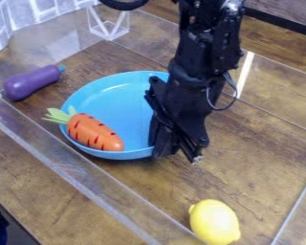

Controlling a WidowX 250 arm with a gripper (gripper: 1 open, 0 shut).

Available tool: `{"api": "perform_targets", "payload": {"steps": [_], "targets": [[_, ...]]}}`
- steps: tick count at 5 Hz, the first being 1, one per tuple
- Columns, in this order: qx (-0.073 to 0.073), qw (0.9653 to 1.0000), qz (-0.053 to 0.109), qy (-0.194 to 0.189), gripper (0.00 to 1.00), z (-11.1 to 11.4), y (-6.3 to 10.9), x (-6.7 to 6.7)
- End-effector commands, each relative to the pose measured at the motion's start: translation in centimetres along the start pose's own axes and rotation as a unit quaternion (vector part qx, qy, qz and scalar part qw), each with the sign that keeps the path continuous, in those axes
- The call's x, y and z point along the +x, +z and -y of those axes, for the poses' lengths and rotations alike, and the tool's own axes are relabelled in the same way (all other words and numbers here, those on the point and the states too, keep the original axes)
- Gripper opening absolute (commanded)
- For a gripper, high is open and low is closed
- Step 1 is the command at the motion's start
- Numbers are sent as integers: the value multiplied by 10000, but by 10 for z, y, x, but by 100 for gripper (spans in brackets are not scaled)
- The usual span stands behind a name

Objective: Move the carrot to the left side

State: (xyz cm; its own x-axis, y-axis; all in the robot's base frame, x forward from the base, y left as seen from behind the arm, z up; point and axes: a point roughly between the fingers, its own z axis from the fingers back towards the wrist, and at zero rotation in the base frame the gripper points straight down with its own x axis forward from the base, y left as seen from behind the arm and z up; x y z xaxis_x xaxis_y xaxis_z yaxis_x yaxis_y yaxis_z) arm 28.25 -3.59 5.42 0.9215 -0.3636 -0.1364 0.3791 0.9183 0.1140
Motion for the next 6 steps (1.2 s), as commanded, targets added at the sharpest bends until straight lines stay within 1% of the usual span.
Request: {"api": "perform_targets", "payload": {"steps": [1,4,6], "targets": [[4,9994,319,140,0,-9,17,-2],[-61,9989,437,145,0,-8,17,-6],[-84,9986,518,102,0,-6,17,-5]]}}
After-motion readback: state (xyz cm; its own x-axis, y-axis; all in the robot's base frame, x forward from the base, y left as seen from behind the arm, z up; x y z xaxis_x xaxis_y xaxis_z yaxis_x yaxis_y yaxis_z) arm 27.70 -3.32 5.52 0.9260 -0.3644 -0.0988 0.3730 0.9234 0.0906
